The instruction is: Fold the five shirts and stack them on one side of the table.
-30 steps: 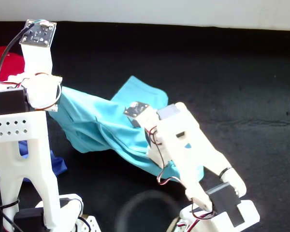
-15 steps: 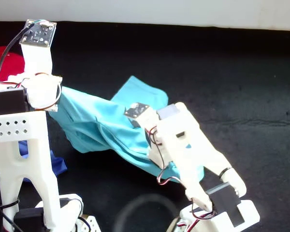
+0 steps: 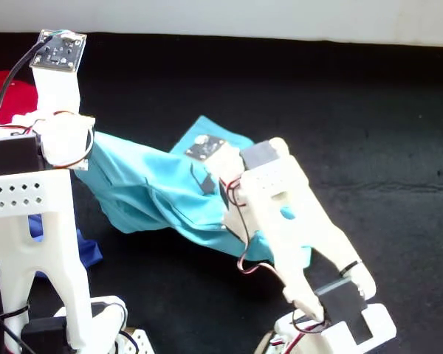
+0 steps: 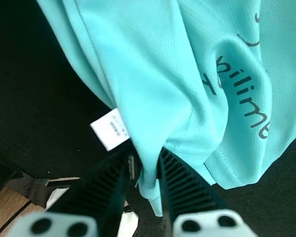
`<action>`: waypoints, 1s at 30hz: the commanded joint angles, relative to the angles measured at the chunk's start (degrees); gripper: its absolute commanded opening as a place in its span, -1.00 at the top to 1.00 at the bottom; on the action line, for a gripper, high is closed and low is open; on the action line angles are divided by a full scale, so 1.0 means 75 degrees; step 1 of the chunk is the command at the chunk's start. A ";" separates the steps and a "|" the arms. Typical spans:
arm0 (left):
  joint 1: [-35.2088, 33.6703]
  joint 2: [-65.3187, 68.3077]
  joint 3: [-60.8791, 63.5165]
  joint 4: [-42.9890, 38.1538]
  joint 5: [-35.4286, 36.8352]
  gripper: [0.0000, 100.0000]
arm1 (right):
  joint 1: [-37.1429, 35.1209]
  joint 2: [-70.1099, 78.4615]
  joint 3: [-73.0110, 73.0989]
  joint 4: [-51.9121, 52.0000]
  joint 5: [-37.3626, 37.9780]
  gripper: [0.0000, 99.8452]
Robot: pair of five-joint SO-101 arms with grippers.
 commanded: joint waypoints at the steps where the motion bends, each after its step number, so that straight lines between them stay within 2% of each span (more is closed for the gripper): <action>1: 0.0100 -0.0029 -0.0205 -0.0094 -0.0059 0.99 | 0.0088 0.0322 -0.0088 -0.0018 -0.0059 0.85; 5: 0.0100 -0.0029 -0.0205 -0.0094 -0.0059 0.99 | 0.0088 0.0756 -0.0205 -0.0064 -0.0059 0.85; 14: 0.0100 -0.0029 -0.0217 -0.0117 -0.0059 0.99 | 0.0299 0.0697 -0.0358 -0.0029 0.0188 0.98; 21: 0.0076 -0.0100 -0.0850 -0.0164 0.0000 0.99 | 0.1565 -0.0733 -0.1940 0.1201 0.0914 0.98; 26: 0.0100 -0.0029 -0.2538 -0.0164 0.0821 0.99 | 0.2608 -0.1940 -0.3686 0.1307 0.1219 0.99; 30: 0.0111 -0.0029 -0.3792 -0.0164 0.0891 0.99 | 0.3194 -0.2315 -0.5269 0.1307 0.1840 0.99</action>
